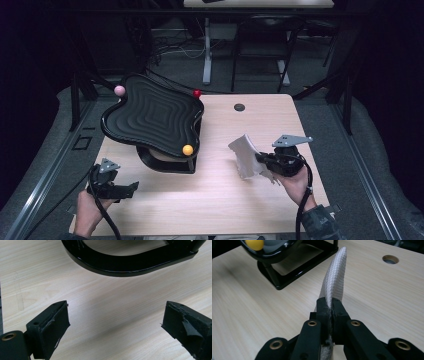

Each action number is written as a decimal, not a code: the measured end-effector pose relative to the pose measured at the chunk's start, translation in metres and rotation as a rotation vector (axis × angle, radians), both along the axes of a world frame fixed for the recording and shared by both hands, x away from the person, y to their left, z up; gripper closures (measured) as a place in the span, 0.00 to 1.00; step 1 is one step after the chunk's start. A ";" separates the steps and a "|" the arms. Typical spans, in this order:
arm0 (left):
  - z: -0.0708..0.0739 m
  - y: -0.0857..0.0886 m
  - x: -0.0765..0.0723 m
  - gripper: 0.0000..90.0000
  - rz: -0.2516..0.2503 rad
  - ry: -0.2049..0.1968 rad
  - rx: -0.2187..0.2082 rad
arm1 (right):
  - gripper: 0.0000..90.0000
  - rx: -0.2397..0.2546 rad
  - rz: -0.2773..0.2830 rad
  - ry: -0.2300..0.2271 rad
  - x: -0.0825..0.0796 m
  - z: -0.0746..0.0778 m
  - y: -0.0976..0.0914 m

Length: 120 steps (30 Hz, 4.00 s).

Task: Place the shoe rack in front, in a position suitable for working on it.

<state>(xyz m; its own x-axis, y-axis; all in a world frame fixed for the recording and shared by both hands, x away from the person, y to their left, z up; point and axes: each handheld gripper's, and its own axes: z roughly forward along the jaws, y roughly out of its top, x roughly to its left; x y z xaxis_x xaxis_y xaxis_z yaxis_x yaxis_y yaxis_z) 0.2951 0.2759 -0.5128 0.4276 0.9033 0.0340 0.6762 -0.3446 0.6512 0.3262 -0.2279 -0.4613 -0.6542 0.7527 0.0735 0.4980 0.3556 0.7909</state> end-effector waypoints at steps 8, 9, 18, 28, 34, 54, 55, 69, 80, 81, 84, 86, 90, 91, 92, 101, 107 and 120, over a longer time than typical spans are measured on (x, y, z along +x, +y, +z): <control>0.000 -0.003 -0.001 0.07 -0.009 -0.003 0.000 | 0.96 0.024 0.076 0.010 -0.019 -0.001 0.020; 0.000 -0.003 -0.001 0.07 -0.008 -0.006 -0.001 | 0.96 0.035 0.092 0.015 -0.021 -0.002 0.022; 0.001 -0.010 -0.002 0.07 -0.026 -0.007 -0.003 | 0.96 0.036 0.178 0.063 -0.030 -0.011 0.051; 0.002 -0.019 -0.004 0.07 -0.057 -0.008 0.003 | 0.96 -0.033 0.264 0.133 -0.031 -0.039 0.087; 0.003 -0.030 -0.007 0.07 -0.088 -0.009 0.005 | 0.96 -0.078 0.293 0.179 -0.024 -0.059 0.105; 0.001 -0.128 -0.023 0.04 -0.361 -0.029 -0.022 | 0.36 -0.066 0.226 0.207 -0.003 -0.058 0.077; 0.001 -0.133 -0.022 0.03 -0.370 -0.027 -0.031 | 0.33 -0.055 0.212 0.204 -0.001 -0.056 0.073; -0.003 -0.194 -0.004 0.00 -0.464 -0.001 -0.074 | 0.09 -0.112 0.002 0.196 0.024 -0.054 0.018; -0.006 -0.237 0.006 0.00 -0.533 0.004 -0.059 | 0.10 -0.124 -0.054 0.193 0.030 -0.055 0.002; -0.008 -0.241 0.008 0.00 -0.538 0.010 -0.051 | 0.10 -0.124 -0.057 0.195 0.031 -0.055 0.001; -0.017 -0.249 0.014 0.02 -0.547 0.038 -0.038 | 0.10 -0.123 -0.057 0.194 0.031 -0.055 0.000; -0.028 -0.252 0.017 0.06 -0.542 0.067 -0.031 | 0.10 -0.124 -0.062 0.197 0.031 -0.055 -0.002; -0.045 -0.254 0.021 0.17 -0.540 0.109 -0.005 | 0.10 -0.123 -0.068 0.202 0.032 -0.056 -0.006; -0.048 -0.255 0.021 0.17 -0.537 0.110 0.002 | 0.10 -0.127 -0.072 0.203 0.033 -0.056 -0.007; -0.050 -0.255 0.021 0.19 -0.540 0.111 0.010 | 0.10 -0.130 -0.076 0.206 0.033 -0.057 -0.007; -0.055 -0.256 0.019 0.29 -0.531 0.117 0.000 | 0.11 -0.128 -0.073 0.215 0.034 -0.058 -0.008; -0.054 -0.255 0.013 0.46 -0.533 0.104 -0.030 | 0.12 -0.140 -0.081 0.212 0.033 -0.058 -0.008; -0.056 -0.251 0.009 0.90 -0.549 0.111 -0.123 | 0.12 -0.143 -0.080 0.201 0.034 -0.058 -0.009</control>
